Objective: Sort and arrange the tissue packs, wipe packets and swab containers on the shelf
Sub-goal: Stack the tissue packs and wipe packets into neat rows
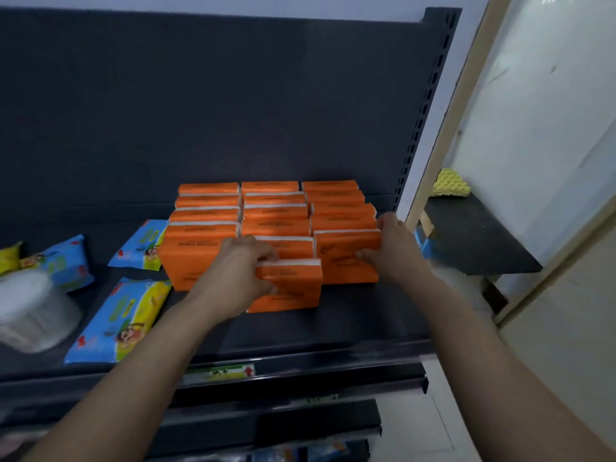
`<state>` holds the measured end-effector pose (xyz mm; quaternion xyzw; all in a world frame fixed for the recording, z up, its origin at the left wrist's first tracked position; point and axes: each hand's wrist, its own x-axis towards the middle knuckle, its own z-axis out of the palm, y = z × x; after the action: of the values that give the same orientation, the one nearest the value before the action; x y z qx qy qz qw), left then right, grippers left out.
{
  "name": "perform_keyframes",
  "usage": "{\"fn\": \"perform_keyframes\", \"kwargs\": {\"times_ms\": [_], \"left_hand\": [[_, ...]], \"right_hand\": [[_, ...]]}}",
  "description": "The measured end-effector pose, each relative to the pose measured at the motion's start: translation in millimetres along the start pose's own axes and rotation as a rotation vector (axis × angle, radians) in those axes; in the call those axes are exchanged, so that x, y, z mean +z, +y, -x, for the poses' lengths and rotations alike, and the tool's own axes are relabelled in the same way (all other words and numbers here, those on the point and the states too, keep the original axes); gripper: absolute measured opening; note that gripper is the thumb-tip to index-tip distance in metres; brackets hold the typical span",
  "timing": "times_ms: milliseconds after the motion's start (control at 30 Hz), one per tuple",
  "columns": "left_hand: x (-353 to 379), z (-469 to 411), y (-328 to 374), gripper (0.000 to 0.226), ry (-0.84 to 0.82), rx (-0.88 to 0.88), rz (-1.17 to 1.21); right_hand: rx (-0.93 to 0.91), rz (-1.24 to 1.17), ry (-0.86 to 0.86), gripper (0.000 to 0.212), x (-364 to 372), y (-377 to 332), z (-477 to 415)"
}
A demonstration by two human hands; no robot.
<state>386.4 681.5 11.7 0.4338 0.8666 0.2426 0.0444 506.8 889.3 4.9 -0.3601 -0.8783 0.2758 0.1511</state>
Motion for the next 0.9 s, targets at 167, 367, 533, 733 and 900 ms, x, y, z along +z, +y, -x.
{"fn": "perform_keyframes", "kwargs": {"times_ms": [167, 367, 533, 733, 900], "left_hand": [[0.7, 0.9, -1.1, 0.036, 0.029, -0.053, 0.017], [2.7, 0.9, 1.4, 0.041, 0.032, -0.090, 0.011], [0.9, 6.0, 3.8, 0.039, 0.028, -0.103, 0.037], [-13.5, 18.2, -8.0, 0.036, 0.028, -0.135, 0.069], [-36.3, 31.4, -42.4, 0.035, 0.042, -0.198, 0.025]], "right_hand": [[-0.048, 0.017, -0.011, 0.049, -0.9, 2.0, -1.3], [-0.052, 0.136, -0.084, 0.059, -10.9, -0.4, 0.2], [-0.076, 0.184, -0.111, 0.061, -21.6, -1.1, 0.9], [-0.214, 0.228, 0.074, 0.043, -24.3, -24.9, 4.7], [-0.358, 0.131, 0.025, 0.033, -5.7, -63.8, 10.6]]}}
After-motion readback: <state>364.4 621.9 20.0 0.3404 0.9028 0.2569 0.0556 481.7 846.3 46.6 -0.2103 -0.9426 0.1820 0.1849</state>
